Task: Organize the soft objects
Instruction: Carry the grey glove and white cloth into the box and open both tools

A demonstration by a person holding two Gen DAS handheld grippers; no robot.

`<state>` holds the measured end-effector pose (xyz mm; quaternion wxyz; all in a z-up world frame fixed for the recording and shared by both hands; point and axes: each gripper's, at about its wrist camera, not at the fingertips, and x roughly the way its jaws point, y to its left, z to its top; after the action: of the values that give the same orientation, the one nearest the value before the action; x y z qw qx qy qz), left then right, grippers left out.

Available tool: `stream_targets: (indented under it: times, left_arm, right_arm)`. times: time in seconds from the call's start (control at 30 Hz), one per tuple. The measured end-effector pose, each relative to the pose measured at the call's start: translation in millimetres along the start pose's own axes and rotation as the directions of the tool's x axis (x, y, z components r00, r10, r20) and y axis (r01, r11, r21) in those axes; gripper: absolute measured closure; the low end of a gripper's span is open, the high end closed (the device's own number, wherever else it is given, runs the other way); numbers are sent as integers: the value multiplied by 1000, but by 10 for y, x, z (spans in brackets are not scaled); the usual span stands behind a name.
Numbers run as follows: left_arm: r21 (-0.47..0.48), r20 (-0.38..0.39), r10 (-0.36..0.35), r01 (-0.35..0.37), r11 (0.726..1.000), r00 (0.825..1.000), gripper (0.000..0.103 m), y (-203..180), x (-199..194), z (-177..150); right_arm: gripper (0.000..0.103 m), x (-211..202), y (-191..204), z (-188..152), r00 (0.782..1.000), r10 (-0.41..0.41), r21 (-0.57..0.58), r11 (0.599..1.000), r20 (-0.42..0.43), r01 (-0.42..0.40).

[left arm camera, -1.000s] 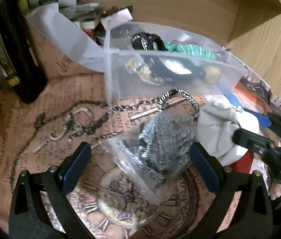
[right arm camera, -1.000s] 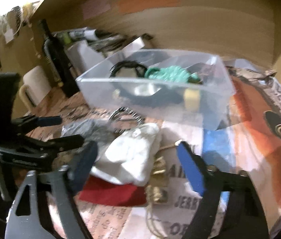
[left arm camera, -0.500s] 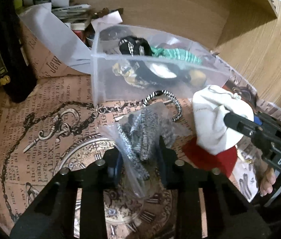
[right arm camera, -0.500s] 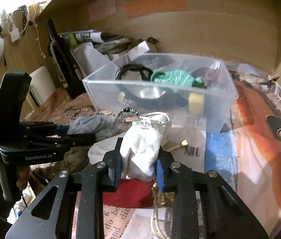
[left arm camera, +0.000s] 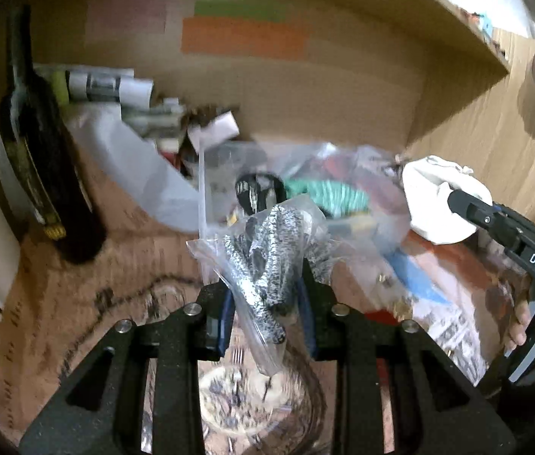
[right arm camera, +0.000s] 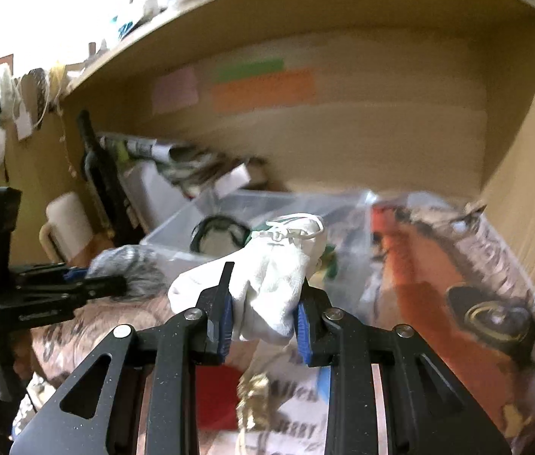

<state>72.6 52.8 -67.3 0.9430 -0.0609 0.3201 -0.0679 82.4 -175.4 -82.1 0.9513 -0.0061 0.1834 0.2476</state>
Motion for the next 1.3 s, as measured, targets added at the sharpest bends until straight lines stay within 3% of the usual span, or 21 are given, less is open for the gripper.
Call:
stream_targets:
  times: [0.2, 0.47, 0.83, 1.3]
  left_arm:
    - [16, 70, 0, -1, 1000, 998, 73, -76, 36, 286]
    - [17, 64, 0, -1, 1000, 998, 73, -126, 301, 567]
    - [33, -36, 19, -17, 999, 999, 73, -186, 886, 718]
    - [67, -144, 42, -32, 997, 989, 72, -220, 1455, 679]
  right_arm:
    - [78, 26, -57, 218, 997, -35, -19, 999, 65, 36]
    - [78, 226, -123, 412, 995, -57, -42, 997, 87, 60]
    - [78, 804, -164, 389, 997, -62, -90, 994, -49, 58]
    - [75, 1228, -209, 205, 976, -41, -99, 995, -213, 20]
